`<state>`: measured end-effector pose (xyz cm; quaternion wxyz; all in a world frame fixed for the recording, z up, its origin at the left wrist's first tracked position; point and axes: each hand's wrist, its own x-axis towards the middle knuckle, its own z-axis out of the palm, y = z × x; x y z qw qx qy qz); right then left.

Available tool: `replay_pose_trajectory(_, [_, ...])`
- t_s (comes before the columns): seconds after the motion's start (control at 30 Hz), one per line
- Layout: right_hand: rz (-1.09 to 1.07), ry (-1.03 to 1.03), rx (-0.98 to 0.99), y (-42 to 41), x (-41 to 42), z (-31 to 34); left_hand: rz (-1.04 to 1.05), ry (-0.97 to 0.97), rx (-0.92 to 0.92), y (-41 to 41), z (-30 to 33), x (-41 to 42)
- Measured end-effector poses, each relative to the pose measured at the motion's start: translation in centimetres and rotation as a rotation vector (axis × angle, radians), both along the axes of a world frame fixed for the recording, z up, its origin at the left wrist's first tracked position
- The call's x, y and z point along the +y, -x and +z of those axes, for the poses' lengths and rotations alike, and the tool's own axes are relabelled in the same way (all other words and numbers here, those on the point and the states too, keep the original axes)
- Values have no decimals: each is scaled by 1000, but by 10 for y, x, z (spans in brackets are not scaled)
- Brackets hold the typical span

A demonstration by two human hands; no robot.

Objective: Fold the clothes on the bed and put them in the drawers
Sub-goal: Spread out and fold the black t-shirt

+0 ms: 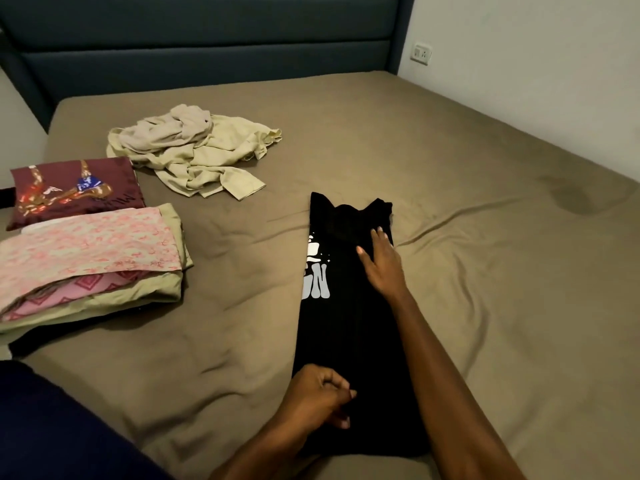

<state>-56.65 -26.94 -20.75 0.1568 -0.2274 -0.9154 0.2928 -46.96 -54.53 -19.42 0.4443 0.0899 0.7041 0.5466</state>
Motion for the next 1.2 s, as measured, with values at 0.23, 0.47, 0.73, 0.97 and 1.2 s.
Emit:
replay_pose_trajectory(0.23, [60,-319,-301,-121,-57,-33,-15,-18,53,0,-8,-1])
replay_pose_trajectory(0.47, [30,-283,-343,-245,-129,-28,-5,-41,35,-7,-5,-6])
replay_pose_trajectory(0.73, [-36,80,-13,-312,-151,33,35,-161,-57,0,4,-18])
replay_pose_trajectory(0.97, [-268,541,261,-213,-69,27,202,-158,88,57,10,18])
replay_pose_trajectory(1.2, [-364,286,47,-56,46,-24,421,-129,254,169,21,109])
